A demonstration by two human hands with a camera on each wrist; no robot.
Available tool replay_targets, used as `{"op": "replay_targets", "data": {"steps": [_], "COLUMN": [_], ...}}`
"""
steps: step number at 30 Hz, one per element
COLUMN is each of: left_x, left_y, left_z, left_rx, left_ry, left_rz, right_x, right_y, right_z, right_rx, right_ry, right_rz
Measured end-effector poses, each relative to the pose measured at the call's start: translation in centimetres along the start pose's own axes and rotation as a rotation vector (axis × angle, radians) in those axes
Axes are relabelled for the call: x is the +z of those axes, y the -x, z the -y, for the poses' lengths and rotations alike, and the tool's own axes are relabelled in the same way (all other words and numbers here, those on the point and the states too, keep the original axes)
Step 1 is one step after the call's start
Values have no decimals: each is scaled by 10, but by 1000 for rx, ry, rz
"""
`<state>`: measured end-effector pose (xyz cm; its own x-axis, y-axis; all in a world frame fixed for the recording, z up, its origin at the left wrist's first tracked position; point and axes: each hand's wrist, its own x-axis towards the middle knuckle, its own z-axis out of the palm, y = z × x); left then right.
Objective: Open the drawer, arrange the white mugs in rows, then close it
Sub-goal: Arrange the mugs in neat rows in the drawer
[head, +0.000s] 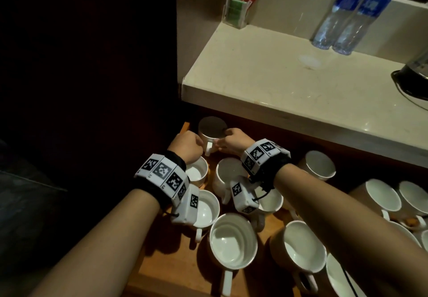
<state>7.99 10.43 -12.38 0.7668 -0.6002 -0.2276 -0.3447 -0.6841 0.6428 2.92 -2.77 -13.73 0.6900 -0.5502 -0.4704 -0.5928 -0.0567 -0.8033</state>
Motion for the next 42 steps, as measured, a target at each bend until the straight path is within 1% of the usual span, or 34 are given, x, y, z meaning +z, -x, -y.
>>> {"op": "replay_targets", "data": {"steps": [7,13,16,19,21,24,26,27,29,31,35,39,42], "left_x": [1,1,1,0,-1,-1,-4,-6,-5,-1,15,27,27], "left_y": [-1,0,-1,-3,-1,1,3,3,2,1,0,-4,-5], "left_z": [1,1,2,2,-1,-11,-23,-29,-39,-44,-41,-28,-26], "left_rx": [-1,8,0,1,2,25,40,53,71,71,41,11,14], "left_ry": [4,11,17,14,-24,-188,-267,-288,-302,-307,-279,-163,-59], "left_rz": [9,-1,3,9,45,184,243,262,273,276,272,239,215], "right_x": [11,9,5,-5,-14,-34,-43,-45,-46,-43,-39,-35,-37], "right_y": [-6,-4,3,13,21,35,44,47,49,50,47,41,38], "right_z": [4,5,7,7,6,3,0,-2,-9,-14,-22,-26,-25], "right_rx": [-13,-10,-41,-95,-140,-228,-228,-204,-154,-136,-118,-128,-150], "right_ry": [7,-73,-68,-5,133,590,856,927,986,1013,1086,1092,1082], "right_rz": [28,63,99,73,47,11,9,25,70,101,86,75,53]}}
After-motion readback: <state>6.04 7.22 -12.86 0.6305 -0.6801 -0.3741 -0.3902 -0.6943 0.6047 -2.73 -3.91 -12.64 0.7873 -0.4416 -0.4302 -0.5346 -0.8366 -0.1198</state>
